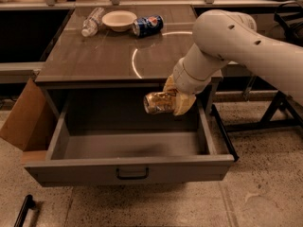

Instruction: Pick orange can from top drawer and place on counter

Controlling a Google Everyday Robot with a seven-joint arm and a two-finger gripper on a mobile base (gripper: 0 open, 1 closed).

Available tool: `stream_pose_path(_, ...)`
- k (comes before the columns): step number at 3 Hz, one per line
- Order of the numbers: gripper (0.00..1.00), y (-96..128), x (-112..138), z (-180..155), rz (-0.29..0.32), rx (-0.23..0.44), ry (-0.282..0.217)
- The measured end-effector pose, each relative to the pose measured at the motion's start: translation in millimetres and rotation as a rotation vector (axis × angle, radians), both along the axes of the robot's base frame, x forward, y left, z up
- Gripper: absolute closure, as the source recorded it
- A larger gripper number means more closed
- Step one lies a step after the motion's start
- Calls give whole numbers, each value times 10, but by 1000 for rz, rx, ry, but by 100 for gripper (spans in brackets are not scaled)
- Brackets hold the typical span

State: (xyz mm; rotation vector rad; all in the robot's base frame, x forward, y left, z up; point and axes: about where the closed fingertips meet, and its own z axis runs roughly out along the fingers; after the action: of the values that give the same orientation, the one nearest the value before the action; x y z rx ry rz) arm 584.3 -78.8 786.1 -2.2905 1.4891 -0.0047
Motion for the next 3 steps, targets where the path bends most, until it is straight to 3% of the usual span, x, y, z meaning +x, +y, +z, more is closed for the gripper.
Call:
stream_pose_path(1,100,-1,1,1,0,0,0)
stream_pose_path(3,100,-403,366,443,-133,-57,-25)
